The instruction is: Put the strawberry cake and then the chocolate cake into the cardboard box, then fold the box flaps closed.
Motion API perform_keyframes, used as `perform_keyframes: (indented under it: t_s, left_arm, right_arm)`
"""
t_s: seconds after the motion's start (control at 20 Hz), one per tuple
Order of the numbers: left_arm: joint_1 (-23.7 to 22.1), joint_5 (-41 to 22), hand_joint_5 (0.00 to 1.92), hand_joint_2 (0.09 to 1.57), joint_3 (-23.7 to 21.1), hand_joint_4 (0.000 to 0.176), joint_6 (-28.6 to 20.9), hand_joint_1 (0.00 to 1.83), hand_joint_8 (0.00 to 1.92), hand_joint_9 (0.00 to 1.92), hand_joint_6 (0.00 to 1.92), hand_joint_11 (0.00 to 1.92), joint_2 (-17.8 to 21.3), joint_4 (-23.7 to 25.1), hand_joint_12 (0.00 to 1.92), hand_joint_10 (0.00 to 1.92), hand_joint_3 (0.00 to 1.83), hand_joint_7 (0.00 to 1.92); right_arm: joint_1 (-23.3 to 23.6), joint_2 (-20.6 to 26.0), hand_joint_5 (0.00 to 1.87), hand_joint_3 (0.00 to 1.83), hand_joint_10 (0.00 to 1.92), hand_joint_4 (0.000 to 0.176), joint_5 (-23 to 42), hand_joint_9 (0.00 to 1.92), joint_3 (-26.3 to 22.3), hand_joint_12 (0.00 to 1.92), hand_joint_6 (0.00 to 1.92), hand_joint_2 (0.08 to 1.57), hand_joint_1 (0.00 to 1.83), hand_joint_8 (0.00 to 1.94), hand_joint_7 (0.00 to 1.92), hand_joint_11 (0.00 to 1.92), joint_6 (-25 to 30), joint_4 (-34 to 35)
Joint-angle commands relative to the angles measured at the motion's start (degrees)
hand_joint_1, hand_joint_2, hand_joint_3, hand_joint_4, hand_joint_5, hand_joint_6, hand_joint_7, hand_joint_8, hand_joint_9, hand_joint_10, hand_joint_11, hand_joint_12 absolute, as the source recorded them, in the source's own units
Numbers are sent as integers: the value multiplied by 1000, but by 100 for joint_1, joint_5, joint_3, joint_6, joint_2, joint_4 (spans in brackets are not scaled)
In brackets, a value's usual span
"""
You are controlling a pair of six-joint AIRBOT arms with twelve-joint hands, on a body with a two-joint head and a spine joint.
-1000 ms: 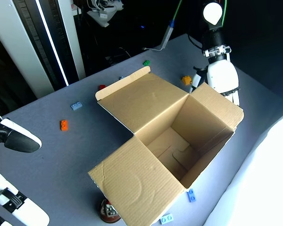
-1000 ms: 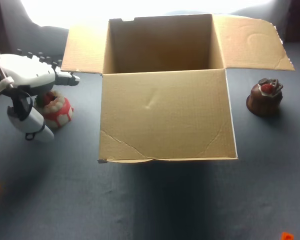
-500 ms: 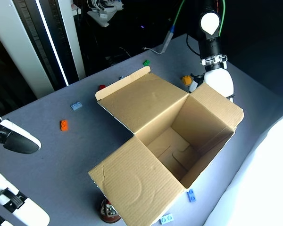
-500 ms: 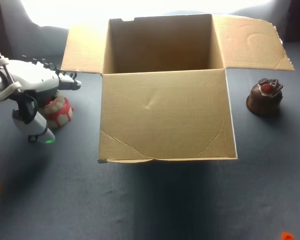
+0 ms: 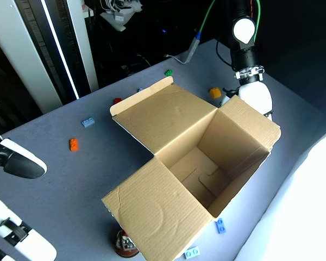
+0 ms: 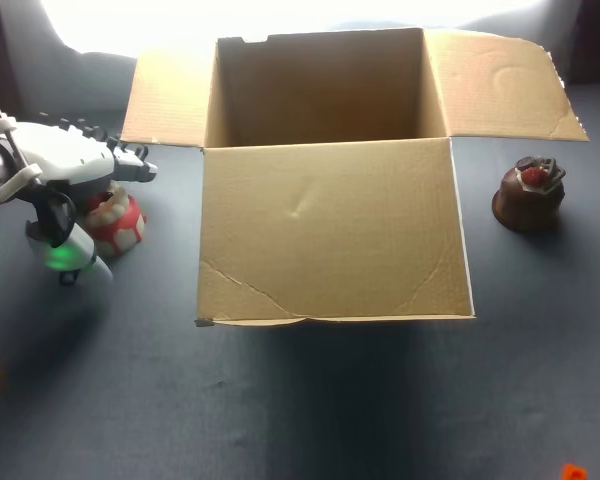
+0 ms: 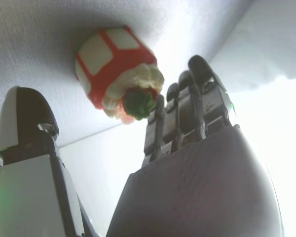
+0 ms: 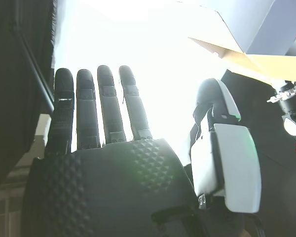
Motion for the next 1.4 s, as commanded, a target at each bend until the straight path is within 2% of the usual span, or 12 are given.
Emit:
perform_keyframes:
  t_s: [0.0,0.4,0.55,0.65,0.75,0.9,1.1,1.15,1.2,1.25,1.3,1.35]
  left_arm:
    - [-13,252,144,931,-1,12,16,991,2,109,1,0,40,51,591,2,9,115]
    - [32,268,150,928,-14,7,16,1000,0,119,3,0,42,51,604,3,0,113]
    - [33,272,161,933,-18,9,16,1007,1,133,5,0,42,51,651,6,2,114]
    - [33,277,190,956,-18,1,16,983,9,187,9,0,42,50,745,15,8,169]
    - [31,277,306,1012,-19,0,15,945,18,317,22,0,42,49,905,24,15,358]
    - [25,278,472,1069,-20,0,15,955,13,498,20,16,41,27,986,19,6,625]
    - [17,286,566,1090,-37,0,15,977,32,628,39,101,41,5,1123,51,6,727]
    - [17,295,692,1095,-45,0,15,1027,371,558,24,171,41,-5,1506,665,0,691]
    - [17,309,701,1097,-55,0,15,1029,852,390,22,180,41,-19,1604,1132,1,500]
    - [17,320,701,1097,-60,0,15,1029,852,390,22,180,41,-28,1604,1132,1,500]
    - [16,334,697,1103,-63,0,15,1013,1100,318,23,185,41,-40,1672,1307,0,353]
    - [12,342,690,1102,-63,0,15,1009,1123,300,22,177,41,-57,1687,1330,0,328]
  right_arm:
    - [78,80,247,3,3,0,719,188,24,641,1,1214,87,0,223,0,-8,-54]
    - [78,80,235,2,0,0,722,133,24,494,2,1214,3,2,196,0,-8,-54]
    - [78,80,238,1,10,0,724,160,24,540,3,1214,0,5,217,0,-8,-54]
    - [78,80,242,3,12,0,725,167,24,550,4,1218,0,3,214,0,-8,-54]
    - [78,80,238,4,14,0,726,173,24,555,2,1223,1,1,212,0,-8,-54]
    - [78,80,232,4,6,0,729,162,24,467,4,1231,2,1,195,0,-8,-54]
    - [78,80,229,3,4,0,729,159,24,444,2,1233,10,0,193,0,-8,-54]
    - [78,80,244,0,13,0,729,187,24,518,7,1223,57,8,226,0,-8,-54]
    - [78,80,223,0,6,0,729,172,24,447,5,1224,42,2,212,0,-8,-54]
    - [78,80,223,0,6,0,729,172,24,447,5,1224,42,2,212,0,-8,-54]
    - [78,80,218,0,1,0,729,155,24,431,4,1225,40,0,192,0,-8,-54]
    - [78,80,228,0,5,0,729,165,24,450,7,1225,49,2,195,0,-8,-54]
